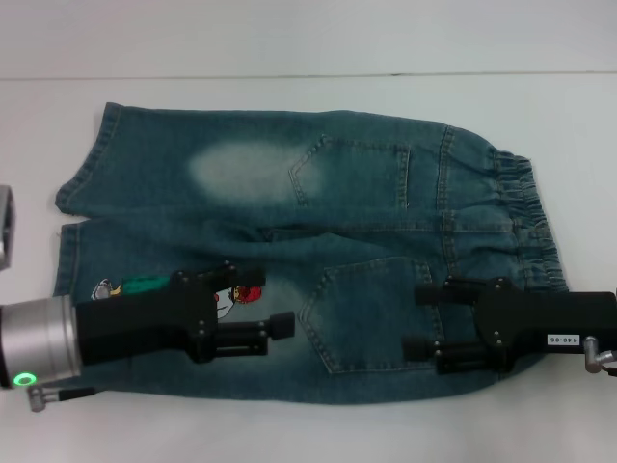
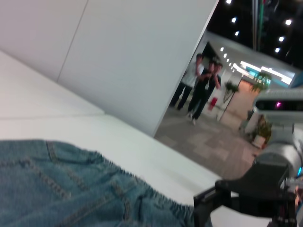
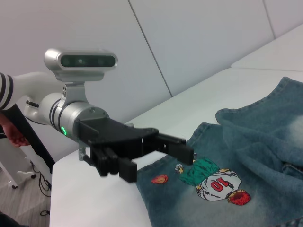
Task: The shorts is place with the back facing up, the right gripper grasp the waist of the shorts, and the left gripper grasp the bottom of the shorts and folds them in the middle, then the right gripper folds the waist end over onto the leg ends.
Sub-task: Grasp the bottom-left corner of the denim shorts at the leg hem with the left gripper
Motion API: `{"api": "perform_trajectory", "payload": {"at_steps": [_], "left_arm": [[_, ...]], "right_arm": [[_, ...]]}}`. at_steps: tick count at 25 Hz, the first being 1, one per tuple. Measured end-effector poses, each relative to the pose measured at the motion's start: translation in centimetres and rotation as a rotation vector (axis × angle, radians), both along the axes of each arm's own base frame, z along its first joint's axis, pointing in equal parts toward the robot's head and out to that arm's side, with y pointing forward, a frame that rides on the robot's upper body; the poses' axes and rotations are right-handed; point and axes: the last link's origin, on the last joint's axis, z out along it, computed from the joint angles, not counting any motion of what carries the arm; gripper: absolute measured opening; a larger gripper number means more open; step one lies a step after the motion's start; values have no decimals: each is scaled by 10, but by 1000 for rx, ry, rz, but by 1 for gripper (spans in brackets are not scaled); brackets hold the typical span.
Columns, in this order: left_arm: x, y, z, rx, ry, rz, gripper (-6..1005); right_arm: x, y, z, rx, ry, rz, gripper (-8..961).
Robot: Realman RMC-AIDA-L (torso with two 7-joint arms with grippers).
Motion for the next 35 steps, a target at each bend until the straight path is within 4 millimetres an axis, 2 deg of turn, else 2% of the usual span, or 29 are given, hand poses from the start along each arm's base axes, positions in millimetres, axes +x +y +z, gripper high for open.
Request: {"api": "perform_trajectory", "payload": {"at_steps": [3,6,11,18,24,35], "left_arm": [[-4,-3,11,23,-13,1,926],[-17,-9,32,47,-7,56,925],[-60,-33,73,74,34,295,924],[-93,-65,103,153,141,443,922],[-102,-71,112,156,185,489,920],[-105,-64,104,48,296,534,917]], "right_arm": [[0,0,0,1,-1,-1,944],[0,0,1,1,0,0,944],[-1,2,1,1,-1,3,944],[-2,3,1,0,-3,1,943],[-2,4,2,2,-6,-3,943],[1,2,2,4,-7,-12,943]]}}
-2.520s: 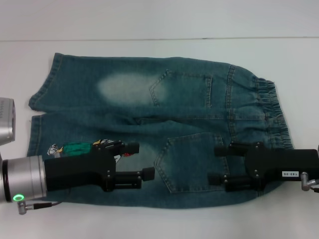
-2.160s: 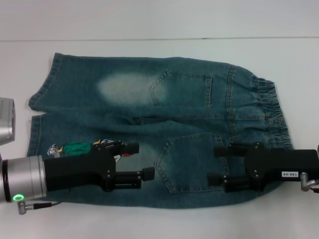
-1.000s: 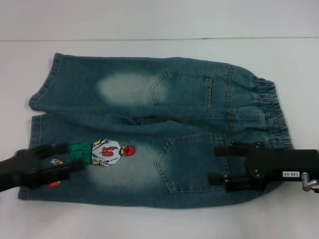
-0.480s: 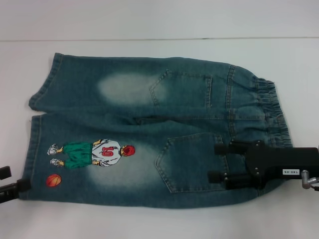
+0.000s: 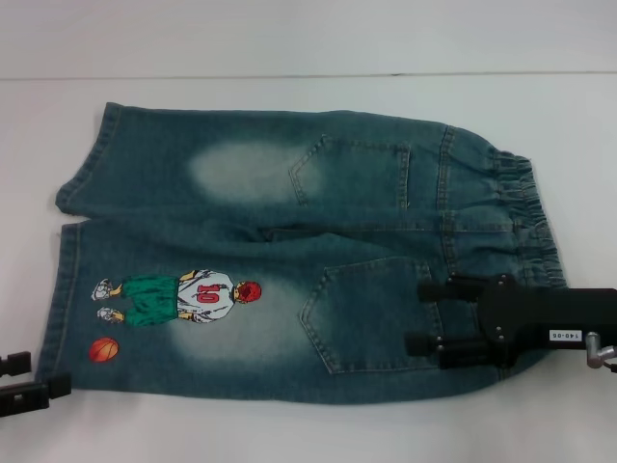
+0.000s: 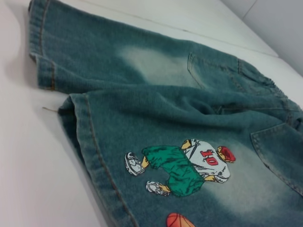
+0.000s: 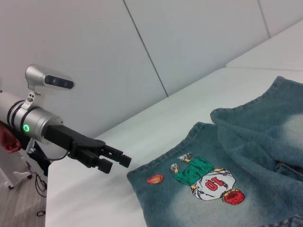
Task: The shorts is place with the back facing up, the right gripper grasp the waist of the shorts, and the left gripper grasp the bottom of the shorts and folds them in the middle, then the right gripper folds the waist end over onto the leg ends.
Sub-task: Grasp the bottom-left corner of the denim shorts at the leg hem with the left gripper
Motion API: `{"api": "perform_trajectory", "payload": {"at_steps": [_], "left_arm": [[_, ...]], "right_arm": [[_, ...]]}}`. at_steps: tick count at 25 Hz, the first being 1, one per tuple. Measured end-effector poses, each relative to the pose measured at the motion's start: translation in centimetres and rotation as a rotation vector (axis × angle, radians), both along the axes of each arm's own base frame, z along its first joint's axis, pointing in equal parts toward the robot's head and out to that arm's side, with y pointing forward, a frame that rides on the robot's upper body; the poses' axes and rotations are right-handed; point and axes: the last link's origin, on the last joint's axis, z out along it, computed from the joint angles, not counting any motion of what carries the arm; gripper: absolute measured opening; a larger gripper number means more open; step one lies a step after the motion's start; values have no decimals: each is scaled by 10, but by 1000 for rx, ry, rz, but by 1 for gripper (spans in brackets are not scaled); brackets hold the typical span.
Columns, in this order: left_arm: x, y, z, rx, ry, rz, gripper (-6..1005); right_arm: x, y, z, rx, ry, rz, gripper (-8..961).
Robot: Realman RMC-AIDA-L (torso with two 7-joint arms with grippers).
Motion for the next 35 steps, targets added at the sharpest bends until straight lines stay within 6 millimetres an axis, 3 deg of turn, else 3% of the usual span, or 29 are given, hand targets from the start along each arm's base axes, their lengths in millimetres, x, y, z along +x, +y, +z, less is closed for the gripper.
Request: {"api": "perform_trajectory", "payload": {"at_steps": [16,25,35], "left_arm": [[7,10,-8,-51,91,-1,913],[8,10,4,-39,122,22,911],[12,16,-1,-88,136,35,908]], "right_arm": [[1,-1,-1,0,0,-7,942],[3,-2,-1,5,-1,-11,942],[4,-1,-3,9,-13,-14,942]]}}
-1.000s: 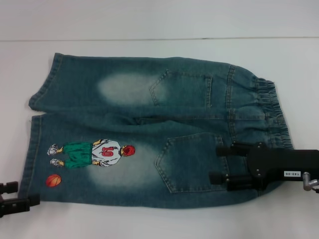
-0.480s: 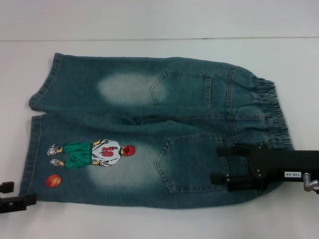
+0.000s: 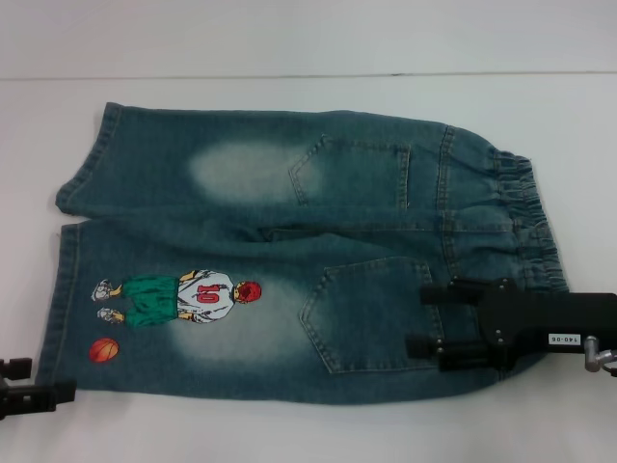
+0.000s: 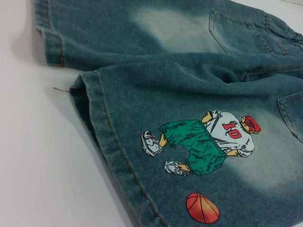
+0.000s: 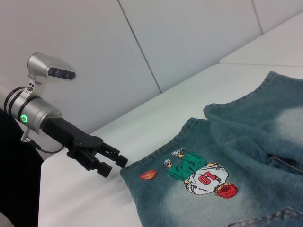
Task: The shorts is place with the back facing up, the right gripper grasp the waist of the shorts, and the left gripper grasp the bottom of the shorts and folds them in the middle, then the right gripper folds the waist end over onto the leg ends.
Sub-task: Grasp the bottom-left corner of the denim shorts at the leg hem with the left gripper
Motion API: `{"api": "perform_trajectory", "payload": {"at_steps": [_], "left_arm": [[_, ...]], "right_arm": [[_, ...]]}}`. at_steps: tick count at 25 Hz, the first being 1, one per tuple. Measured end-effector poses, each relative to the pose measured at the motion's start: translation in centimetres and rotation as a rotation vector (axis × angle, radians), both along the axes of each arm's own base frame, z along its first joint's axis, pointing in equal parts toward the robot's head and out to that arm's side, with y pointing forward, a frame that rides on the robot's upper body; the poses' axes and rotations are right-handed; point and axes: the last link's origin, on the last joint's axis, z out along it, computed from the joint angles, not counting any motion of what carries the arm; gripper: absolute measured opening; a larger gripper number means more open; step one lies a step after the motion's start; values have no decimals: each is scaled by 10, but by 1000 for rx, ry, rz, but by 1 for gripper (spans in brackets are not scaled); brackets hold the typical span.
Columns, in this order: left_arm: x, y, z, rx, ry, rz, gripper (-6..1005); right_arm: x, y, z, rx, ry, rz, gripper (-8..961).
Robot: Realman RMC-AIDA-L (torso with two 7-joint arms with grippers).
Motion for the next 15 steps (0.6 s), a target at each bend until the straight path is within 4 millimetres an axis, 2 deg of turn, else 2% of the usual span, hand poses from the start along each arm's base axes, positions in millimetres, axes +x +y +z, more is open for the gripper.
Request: {"api": "perform_trajectory", "payload": {"at_steps": [15], "left_arm": [[12,11,-6,-56,-2,-27,904]], "right_arm": [[1,-1,-1,-1,3,-7,941]]}}
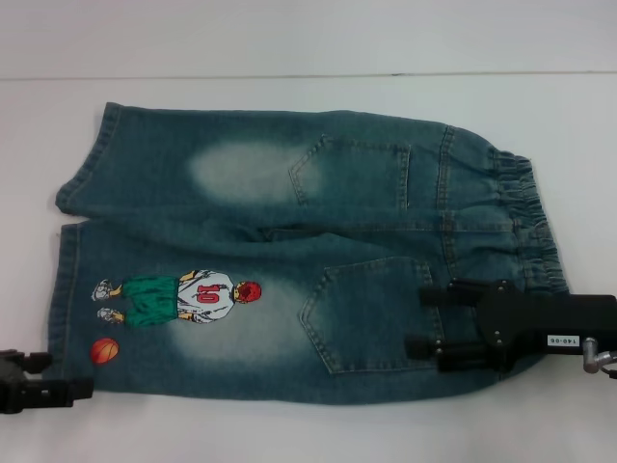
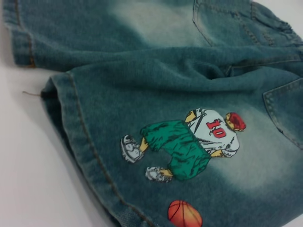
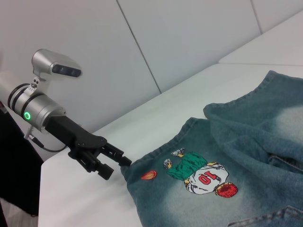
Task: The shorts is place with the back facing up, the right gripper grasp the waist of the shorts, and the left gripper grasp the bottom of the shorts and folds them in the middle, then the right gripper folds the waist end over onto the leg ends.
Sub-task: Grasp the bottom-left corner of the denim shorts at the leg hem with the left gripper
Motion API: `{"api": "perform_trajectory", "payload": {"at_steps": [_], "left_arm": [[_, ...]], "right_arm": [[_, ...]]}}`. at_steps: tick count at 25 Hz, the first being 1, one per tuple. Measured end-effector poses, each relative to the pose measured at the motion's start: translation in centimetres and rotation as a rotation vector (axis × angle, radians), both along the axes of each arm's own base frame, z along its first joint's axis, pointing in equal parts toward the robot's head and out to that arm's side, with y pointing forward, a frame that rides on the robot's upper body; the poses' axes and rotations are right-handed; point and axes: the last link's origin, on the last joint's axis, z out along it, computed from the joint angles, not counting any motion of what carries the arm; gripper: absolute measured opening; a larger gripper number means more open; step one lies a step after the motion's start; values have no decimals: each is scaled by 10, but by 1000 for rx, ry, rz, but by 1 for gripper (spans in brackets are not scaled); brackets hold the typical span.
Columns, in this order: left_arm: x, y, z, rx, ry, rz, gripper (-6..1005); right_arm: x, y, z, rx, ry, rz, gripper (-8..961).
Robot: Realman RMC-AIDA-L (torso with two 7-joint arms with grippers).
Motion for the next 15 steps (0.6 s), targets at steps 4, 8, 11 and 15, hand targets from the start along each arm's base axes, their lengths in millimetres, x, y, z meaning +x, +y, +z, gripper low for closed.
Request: {"api": "perform_trajectory", "payload": {"at_steps": [4,8,11,15], "left_arm": [[4,2,-1,-5,-17,-11,903],[6,3,-8,-20,-42,-15,902],[10,5,-12,-27,-62,-27,901],[14,9,-15,-31,-78,-40,900]], "right_arm": [[0,0,-1,0,-3,-2,941],[0,0,-1,0,-4,-2,940],[1,0,-1,0,-4,-3,939],[1,0,-1,0,-5,-4,939]]}}
